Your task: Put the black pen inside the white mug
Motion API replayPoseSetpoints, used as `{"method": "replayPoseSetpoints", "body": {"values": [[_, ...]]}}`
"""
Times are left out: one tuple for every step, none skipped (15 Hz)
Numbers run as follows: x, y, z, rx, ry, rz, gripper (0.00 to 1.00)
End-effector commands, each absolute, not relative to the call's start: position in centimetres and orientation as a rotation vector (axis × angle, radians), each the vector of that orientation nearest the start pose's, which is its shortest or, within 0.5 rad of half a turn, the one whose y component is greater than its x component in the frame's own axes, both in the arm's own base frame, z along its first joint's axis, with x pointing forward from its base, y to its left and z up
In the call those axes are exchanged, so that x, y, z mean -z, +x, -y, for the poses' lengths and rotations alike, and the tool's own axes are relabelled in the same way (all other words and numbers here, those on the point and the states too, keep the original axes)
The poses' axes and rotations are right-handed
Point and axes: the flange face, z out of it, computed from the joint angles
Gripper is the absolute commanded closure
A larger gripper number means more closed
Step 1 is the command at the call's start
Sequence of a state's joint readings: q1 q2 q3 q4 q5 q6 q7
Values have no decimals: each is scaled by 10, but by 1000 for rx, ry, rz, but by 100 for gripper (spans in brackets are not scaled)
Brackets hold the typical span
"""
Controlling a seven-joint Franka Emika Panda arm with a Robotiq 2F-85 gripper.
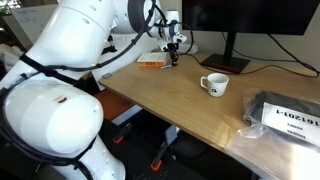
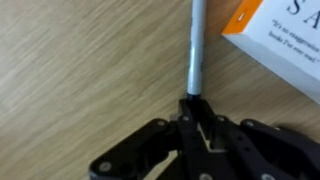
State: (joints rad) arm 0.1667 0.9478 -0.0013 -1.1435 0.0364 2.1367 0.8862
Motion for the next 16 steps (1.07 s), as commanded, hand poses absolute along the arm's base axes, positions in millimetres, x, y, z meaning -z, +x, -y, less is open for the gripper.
{"method": "replayPoseSetpoints", "body": {"values": [[-229,764,-127,-12,-2905,-1089,96],[-234,763,-129,14,-2918,-1120,96],[-241,762,-128,52,-2939,-1156,96],[-253,761,-126,147,-2971,-1219,96],[-265,760,-120,225,-2983,-1262,96],[-278,758,-114,291,-2996,-1308,96],[-295,755,-109,361,-2998,-1368,96],[-312,750,-104,429,-2999,-1425,96],[-329,744,-97,497,-2999,-1486,96],[-345,736,-90,551,-3001,-1552,96],[-356,727,-84,602,-2999,-1622,96],[-363,717,-76,646,-2995,-1699,96],[-367,706,-68,680,-2992,-1779,96],[-368,693,-58,700,-2982,-1871,96],[-367,680,-48,723,-2974,-1967,96],[-364,667,-36,746,-2956,-2069,96]]}}
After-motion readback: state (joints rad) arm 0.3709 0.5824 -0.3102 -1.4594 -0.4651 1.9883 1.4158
